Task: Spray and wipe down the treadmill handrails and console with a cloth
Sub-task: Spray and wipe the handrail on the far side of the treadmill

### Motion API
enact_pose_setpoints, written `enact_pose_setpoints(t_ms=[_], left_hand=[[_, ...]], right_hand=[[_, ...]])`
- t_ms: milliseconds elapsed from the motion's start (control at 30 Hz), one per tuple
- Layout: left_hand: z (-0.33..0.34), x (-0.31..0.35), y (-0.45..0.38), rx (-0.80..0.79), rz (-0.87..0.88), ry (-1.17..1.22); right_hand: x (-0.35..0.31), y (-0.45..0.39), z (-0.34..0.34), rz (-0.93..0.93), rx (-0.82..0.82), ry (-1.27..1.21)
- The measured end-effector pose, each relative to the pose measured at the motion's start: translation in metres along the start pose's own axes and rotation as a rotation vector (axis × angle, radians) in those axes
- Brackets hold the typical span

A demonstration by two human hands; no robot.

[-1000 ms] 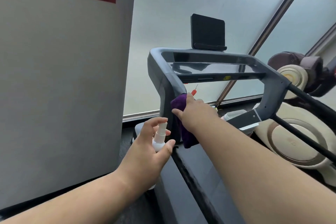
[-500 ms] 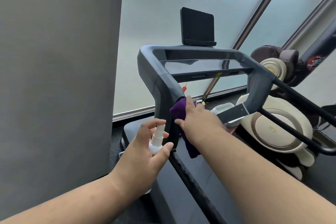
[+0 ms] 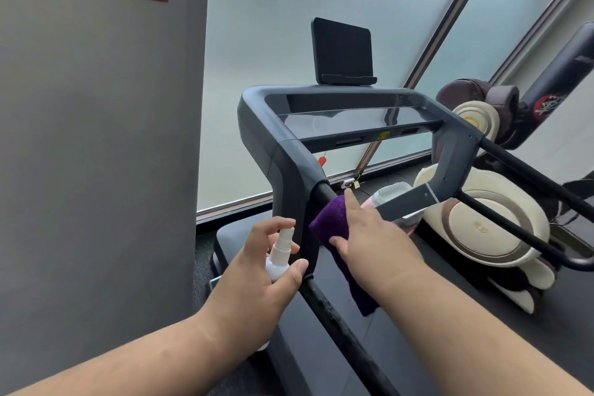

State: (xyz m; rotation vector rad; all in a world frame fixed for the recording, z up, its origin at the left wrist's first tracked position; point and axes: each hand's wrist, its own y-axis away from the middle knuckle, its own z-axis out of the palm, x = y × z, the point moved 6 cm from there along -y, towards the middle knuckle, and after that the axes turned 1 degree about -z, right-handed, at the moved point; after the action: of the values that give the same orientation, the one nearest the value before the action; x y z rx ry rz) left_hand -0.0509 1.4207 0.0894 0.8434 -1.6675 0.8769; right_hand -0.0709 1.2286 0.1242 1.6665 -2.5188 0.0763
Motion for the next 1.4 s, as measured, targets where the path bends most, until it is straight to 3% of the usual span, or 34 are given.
enact_pose_setpoints(t_ms=[233,400,633,1000,1400], left_hand=[[0.004,0.001,-0.011,-0.026,0.016,-0.026],[0.003,-0.001,-0.010,-0.023,0.019,-0.003],[0.005,-0.004,-0.002,-0.003,0.006,0.008],[-0.001,-0.014,0.012,0.012,-0.016,0.035],[0.014,0.001,0.016,-0.041,0.015,-0.041]], right_hand=[[-0.031,-0.052,-0.005,0.040,-0.046,-0.044],[-0.018,-0.068,-0.012,0.216,-0.137,-0.439],[-0.019,-0.081,-0.005,0.187,-0.148,-0.277],[0.023,0.000,0.003,0.163,-0.092,-0.186],[-0.022,-0.072,-0.009,0.084,-0.065,-0.192]])
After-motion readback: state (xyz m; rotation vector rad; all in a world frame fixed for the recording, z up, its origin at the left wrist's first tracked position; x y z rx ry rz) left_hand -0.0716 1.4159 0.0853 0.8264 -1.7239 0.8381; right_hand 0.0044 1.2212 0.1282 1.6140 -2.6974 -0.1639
